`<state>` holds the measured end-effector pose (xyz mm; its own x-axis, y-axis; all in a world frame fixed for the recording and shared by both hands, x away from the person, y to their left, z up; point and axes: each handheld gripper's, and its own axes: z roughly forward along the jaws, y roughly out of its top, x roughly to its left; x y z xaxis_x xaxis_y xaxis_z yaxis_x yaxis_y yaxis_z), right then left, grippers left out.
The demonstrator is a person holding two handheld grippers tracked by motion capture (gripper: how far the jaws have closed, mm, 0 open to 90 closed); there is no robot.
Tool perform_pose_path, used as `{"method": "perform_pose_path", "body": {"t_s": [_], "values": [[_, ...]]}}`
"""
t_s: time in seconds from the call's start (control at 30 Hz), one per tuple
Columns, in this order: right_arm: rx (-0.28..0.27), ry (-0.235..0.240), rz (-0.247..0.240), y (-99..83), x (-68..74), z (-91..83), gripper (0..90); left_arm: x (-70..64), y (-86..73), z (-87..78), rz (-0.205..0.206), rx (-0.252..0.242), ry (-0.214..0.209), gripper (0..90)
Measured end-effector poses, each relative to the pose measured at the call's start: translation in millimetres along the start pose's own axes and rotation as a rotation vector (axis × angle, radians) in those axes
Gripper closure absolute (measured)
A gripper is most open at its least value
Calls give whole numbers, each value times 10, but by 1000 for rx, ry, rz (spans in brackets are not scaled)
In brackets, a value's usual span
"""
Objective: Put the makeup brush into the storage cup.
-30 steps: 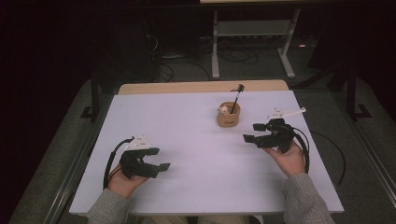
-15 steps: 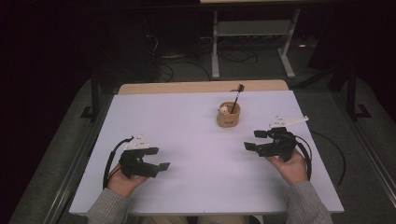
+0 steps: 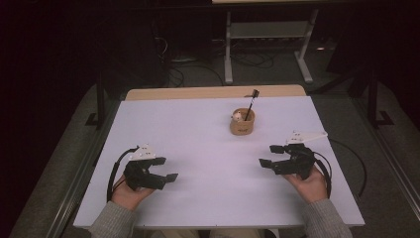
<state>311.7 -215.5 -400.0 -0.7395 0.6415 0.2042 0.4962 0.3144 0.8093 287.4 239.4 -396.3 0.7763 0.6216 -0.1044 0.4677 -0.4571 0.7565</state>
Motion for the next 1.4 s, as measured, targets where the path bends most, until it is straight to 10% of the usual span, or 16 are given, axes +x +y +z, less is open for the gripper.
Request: {"method": "perform_pose_path", "body": {"t_s": [1.4], "values": [[-23,-28,18,-270,81,-126,187,-25,-120,-34,-9,-5,-9,198]]}}
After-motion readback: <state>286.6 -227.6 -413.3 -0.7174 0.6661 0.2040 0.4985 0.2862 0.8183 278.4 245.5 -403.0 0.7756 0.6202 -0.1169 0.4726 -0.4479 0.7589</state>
